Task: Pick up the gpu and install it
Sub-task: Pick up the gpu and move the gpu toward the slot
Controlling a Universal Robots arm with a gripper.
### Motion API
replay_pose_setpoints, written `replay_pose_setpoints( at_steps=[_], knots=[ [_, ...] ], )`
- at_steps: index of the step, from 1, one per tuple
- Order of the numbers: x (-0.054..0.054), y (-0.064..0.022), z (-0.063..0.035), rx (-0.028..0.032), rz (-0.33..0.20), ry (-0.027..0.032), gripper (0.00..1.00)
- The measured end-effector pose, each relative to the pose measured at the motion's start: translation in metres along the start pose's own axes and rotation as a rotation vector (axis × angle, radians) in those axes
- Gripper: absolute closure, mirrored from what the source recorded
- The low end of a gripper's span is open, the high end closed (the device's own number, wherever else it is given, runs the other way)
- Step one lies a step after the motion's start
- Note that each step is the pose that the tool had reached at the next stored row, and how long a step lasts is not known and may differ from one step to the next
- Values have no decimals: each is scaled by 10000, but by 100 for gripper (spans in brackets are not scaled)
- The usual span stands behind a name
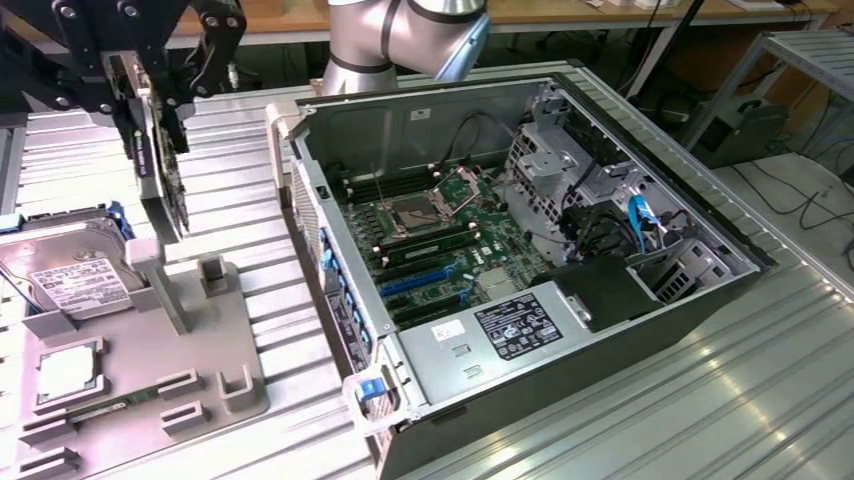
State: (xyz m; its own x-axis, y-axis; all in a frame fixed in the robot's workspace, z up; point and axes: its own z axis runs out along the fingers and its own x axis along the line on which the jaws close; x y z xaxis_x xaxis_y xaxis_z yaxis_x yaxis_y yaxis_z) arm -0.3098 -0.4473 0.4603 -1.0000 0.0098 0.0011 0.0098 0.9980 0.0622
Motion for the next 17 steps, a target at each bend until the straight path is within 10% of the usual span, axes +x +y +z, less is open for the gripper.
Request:
replay_pose_setpoints(
  at_steps=[6, 17],
  knots=[
    [-291, 2, 2, -1, 1, -1, 70],
    [-459, 4, 4, -1, 1, -1, 70]
  ],
)
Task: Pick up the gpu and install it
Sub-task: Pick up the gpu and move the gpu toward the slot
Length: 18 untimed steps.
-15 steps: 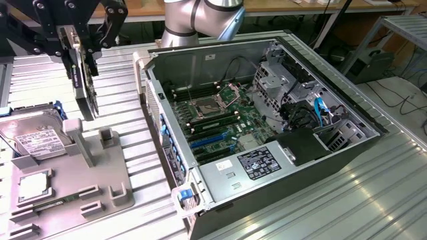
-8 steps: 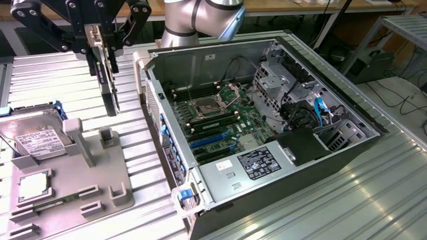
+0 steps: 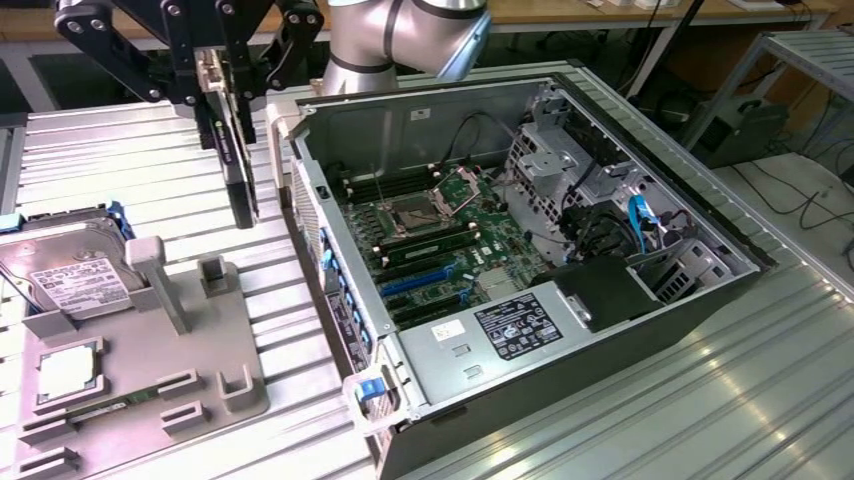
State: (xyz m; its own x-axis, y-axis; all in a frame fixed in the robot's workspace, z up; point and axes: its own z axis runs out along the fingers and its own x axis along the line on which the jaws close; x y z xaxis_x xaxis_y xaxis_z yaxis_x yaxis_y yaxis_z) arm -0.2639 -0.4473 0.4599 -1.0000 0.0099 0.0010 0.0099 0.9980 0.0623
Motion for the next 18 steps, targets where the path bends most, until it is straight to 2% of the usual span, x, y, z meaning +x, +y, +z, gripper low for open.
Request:
replay_pose_setpoints(
  at_steps=[7, 11, 18],
  knots=[
    [-113, 1, 2, 0, -1, 1, 70],
    [-227, 2, 2, 0, -1, 0, 70],
    [-360, 3, 3, 1, 0, 1, 70]
  ],
)
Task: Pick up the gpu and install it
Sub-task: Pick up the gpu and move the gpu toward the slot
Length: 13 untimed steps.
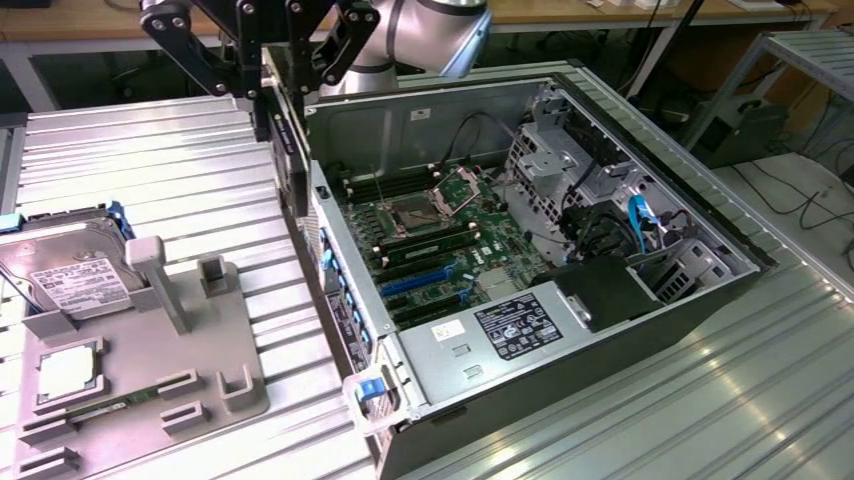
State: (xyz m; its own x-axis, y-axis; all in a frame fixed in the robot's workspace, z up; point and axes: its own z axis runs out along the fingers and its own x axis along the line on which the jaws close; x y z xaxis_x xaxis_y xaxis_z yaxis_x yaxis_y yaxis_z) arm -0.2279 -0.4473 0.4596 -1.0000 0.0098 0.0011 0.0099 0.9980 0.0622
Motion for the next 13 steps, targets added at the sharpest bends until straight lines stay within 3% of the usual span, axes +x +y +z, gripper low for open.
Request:
replay_pose_setpoints(
  at_steps=[13],
  knots=[
    [-288, 3, 4, 17, 0, -1, 70]
  ],
)
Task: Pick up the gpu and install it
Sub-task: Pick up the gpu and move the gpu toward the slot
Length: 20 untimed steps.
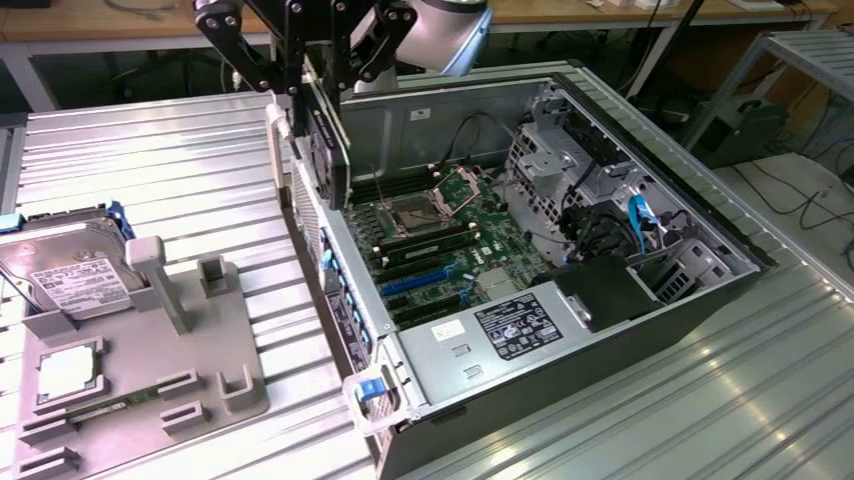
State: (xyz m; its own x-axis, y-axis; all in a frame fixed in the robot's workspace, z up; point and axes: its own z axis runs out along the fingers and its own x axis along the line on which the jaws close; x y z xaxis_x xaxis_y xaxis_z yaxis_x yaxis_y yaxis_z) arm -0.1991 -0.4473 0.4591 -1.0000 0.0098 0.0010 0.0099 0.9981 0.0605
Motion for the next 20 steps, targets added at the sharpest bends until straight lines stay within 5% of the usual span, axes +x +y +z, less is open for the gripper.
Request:
replay_pose_setpoints(
  at_steps=[5, 20],
  knots=[
    [-87, 1, 2, 47, -1, 0, 70],
    [-412, 3, 10, 48, -1, 0, 70]
  ],
)
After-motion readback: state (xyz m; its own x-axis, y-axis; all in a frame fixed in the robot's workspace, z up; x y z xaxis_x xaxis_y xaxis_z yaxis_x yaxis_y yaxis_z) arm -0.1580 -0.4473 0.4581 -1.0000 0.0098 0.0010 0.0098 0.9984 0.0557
